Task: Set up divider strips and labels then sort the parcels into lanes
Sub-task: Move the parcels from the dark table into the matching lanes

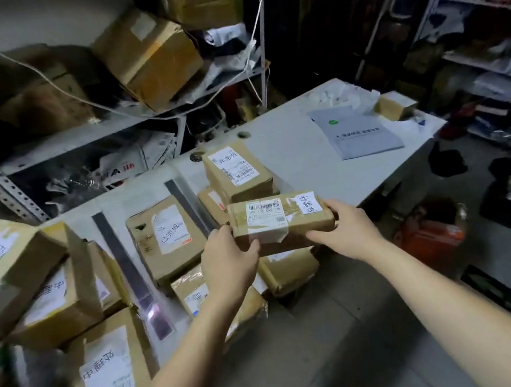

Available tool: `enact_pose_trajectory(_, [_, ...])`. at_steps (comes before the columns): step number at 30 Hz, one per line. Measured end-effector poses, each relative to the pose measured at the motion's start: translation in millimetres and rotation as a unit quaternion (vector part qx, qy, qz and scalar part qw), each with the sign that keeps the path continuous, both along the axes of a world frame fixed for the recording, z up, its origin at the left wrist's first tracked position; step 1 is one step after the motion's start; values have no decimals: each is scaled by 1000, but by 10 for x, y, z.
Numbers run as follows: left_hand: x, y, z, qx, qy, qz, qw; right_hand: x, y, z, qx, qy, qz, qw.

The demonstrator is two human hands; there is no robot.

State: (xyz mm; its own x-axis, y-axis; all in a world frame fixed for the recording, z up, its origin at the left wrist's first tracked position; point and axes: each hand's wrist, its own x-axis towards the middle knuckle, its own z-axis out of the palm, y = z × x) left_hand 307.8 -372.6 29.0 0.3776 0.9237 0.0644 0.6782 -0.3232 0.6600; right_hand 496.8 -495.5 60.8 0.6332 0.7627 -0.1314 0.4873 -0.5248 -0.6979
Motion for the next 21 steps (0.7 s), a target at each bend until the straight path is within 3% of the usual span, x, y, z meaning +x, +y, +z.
enact_pose_trajectory(11, [715, -330, -418, -47, 51, 173, 982, 818, 354, -748, -41, 17, 129, 991])
enact_pose_trajectory(17, [733, -440, -500, -75, 67, 184, 978, 868, 402, -850, -40, -10, 169, 985])
enact_pose_trajectory(21, [636, -473, -451, -66, 73, 171, 980, 829, 463, -751, -44, -79, 193, 977])
